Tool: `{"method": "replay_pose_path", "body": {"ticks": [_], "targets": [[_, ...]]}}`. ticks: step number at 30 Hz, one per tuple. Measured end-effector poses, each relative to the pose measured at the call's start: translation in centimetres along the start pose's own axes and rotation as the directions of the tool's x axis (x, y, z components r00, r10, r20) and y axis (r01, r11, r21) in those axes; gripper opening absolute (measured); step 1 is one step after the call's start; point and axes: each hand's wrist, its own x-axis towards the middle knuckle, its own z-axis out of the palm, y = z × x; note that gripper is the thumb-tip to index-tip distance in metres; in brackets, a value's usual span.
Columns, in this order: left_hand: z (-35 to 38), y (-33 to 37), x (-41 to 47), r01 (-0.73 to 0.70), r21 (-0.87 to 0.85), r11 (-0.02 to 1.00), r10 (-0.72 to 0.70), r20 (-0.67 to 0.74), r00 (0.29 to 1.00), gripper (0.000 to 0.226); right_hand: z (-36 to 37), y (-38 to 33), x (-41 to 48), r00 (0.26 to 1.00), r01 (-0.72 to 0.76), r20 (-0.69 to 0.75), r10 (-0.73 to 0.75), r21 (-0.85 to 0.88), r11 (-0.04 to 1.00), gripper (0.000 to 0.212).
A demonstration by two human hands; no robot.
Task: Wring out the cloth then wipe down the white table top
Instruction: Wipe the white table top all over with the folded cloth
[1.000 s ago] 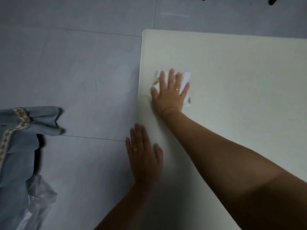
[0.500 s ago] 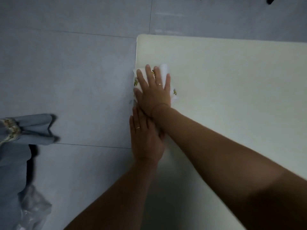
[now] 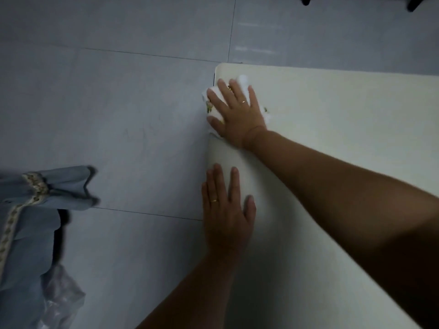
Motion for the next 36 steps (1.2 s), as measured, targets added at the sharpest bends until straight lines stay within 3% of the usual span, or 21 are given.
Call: {"method": "replay_pose_path", "body": {"ticks": [2,4,6,8,9,10,12,14,15,17,19,21,23,26,28,31,34,35,36], "targets": [[0.1,0.0,0.0,-0.02,0.02,1.0,0.021,-0.032,0.999,0.06,-0.3,3.7,0.9,1.0,0.0,-0.012,0.0,-0.015,1.0,0.062],[0.2,0.0,-0.1,-0.053,0.03,0.998,0.054,-0.044,0.998,0.06,-0.9,7.7,1.3,0.974,-0.223,-0.021,0.224,0.032,0.974,0.062],[0.2,0.0,0.0,-0.07,0.019,0.997,0.07,-0.049,0.996,0.06,-1.1,9.9,1.3,0.869,-0.49,-0.03,0.495,0.097,0.866,0.062],[0.2,0.0,0.2,-0.062,0.016,0.998,0.063,-0.05,0.997,0.059,-1.0,8.5,1.5,0.744,-0.659,-0.012,0.668,0.157,0.736,0.062],[0.1,0.0,0.1,-0.059,0.011,0.998,0.06,-0.048,0.997,0.059,-0.8,6.9,1.5,0.732,-0.672,0.0,0.681,0.165,0.722,0.062],[0.0,0.1,0.1,-0.06,0.005,0.998,0.06,-0.046,0.997,0.059,-0.6,5.3,1.4,0.773,-0.627,-0.001,0.635,0.154,0.763,0.063],[-0.2,0.1,0.0,-0.063,0.006,0.998,0.063,-0.038,0.997,0.058,-0.3,3.8,0.3,0.917,-0.395,-0.011,0.398,0.105,0.913,0.063],[-0.3,0.0,0.1,-0.06,0.011,0.998,0.06,-0.032,0.998,0.058,-0.7,6.0,-1.1,0.981,-0.191,-0.008,0.191,0.06,0.98,0.063],[-0.2,0.0,0.2,-0.056,0.017,0.998,0.056,-0.028,0.998,0.059,-0.7,8.0,-1.7,0.985,-0.171,-0.019,0.172,0.046,0.984,0.063],[-0.2,0.2,0.2,-0.055,0.026,0.998,0.056,-0.014,0.998,0.06,-0.7,11.7,-2.9,0.946,-0.322,-0.018,0.324,0.057,0.945,0.062],[-0.2,0.2,0.2,-0.055,0.026,0.998,0.056,-0.014,0.998,0.06,-0.6,13.0,-3.4,0.841,-0.536,-0.016,0.541,0.102,0.838,0.062],[-0.1,0.2,0.2,-0.053,0.042,0.998,0.053,-0.012,0.999,0.061,-0.3,11.0,-3.1,0.763,-0.638,-0.015,0.646,0.142,0.757,0.063],[0.0,0.1,0.2,-0.052,0.051,0.997,0.053,-0.01,0.999,0.062,0.2,7.6,-3.3,0.814,-0.576,-0.008,0.58,0.119,0.809,0.064],[0.1,0.0,0.2,-0.057,0.054,0.997,0.057,-0.005,0.998,0.062,0.4,5.9,-5.6,0.966,-0.258,-0.009,0.26,0.061,0.964,0.064],[0.2,-0.1,0.2,-0.062,0.054,0.997,0.063,-0.015,0.998,0.062,0.3,8.5,-7.1,0.986,-0.162,-0.034,0.164,0.045,0.986,0.063],[0.4,-0.1,0.3,-0.071,0.072,0.995,0.073,-0.024,0.997,0.061,0.3,12.6,-9.1,0.921,-0.381,-0.046,0.387,0.1,0.919,0.062],[0.4,-0.1,0.3,-0.072,0.088,0.994,0.073,-0.014,0.997,0.062,0.8,10.8,-9.3,0.743,-0.656,-0.022,0.669,0.177,0.734,0.063],[0.4,-0.1,0.3,-0.07,0.095,0.993,0.07,-0.003,0.998,0.062,1.1,9.0,-9.3,0.724,-0.676,-0.018,0.689,0.176,0.715,0.064],[0.3,-0.2,0.3,-0.069,0.099,0.993,0.069,0.008,0.998,0.063,1.4,7.0,-9.4,0.757,-0.641,-0.023,0.653,0.161,0.75,0.064]]}}
